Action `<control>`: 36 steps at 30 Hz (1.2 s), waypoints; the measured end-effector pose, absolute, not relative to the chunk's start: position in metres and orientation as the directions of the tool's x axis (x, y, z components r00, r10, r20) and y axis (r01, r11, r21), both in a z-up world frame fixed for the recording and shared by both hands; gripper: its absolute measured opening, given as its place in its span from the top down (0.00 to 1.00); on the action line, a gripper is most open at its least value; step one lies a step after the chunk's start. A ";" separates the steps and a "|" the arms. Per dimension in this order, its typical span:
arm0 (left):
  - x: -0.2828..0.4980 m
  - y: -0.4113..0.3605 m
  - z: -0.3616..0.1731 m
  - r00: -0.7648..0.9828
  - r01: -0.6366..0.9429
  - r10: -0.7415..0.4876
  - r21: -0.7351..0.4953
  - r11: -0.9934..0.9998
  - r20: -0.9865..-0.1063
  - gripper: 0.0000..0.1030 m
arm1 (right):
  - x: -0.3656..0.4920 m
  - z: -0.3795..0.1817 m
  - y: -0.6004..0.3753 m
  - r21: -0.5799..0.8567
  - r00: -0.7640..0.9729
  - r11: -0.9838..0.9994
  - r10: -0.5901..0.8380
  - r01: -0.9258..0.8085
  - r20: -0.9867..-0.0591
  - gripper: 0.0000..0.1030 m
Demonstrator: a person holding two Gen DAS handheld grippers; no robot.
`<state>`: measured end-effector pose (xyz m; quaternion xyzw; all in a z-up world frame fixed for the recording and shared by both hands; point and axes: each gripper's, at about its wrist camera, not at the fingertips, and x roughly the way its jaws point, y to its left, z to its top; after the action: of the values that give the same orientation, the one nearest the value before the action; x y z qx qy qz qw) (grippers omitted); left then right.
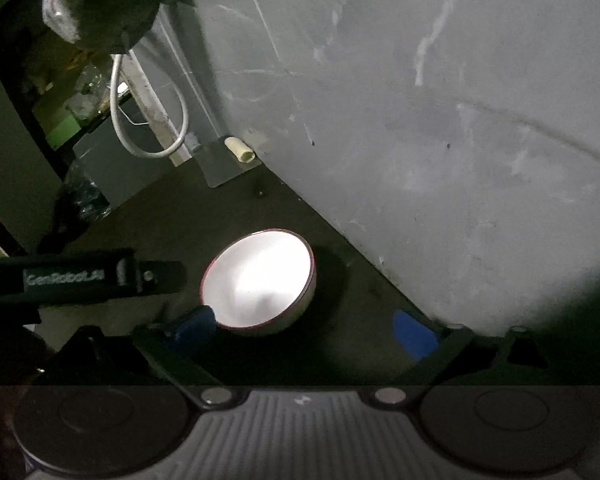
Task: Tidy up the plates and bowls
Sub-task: 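Move the left gripper to the remaining red-rimmed white bowl, then grasp the rim of the remaining white bowl with the left gripper, then lift the white bowl with the left gripper toward the steel bowl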
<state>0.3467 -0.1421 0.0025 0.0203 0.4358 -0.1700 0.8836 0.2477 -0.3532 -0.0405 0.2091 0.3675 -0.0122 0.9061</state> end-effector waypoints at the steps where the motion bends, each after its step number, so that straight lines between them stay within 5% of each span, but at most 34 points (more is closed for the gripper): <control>1: 0.351 -0.145 0.000 0.557 0.320 -0.281 -0.111 0.941 -0.782 0.01 | 0.252 -0.043 -0.353 0.372 0.726 0.912 0.136 0.175 -0.674 0.09; 6: 0.363 -0.156 -0.011 0.521 0.330 -0.300 -0.136 0.934 -0.799 0.10 | 0.267 -0.051 -0.351 0.374 0.716 0.913 0.153 0.161 -0.681 0.18; 25: 0.370 -0.167 -0.031 0.397 0.336 -0.401 -0.276 0.900 -0.825 0.85 | 0.277 -0.054 -0.349 0.389 0.691 0.915 0.213 0.108 -0.691 0.56; 36: 0.337 -0.149 -0.006 0.470 0.359 -0.431 -0.279 0.891 -0.770 0.84 | 0.253 -0.031 -0.337 0.372 0.731 0.928 0.235 0.027 -0.641 0.59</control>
<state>0.3371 -0.1491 -0.0056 -0.0390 0.4602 -0.2304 0.8565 0.2533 -0.3365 -0.0309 0.1810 0.3622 0.0568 0.9126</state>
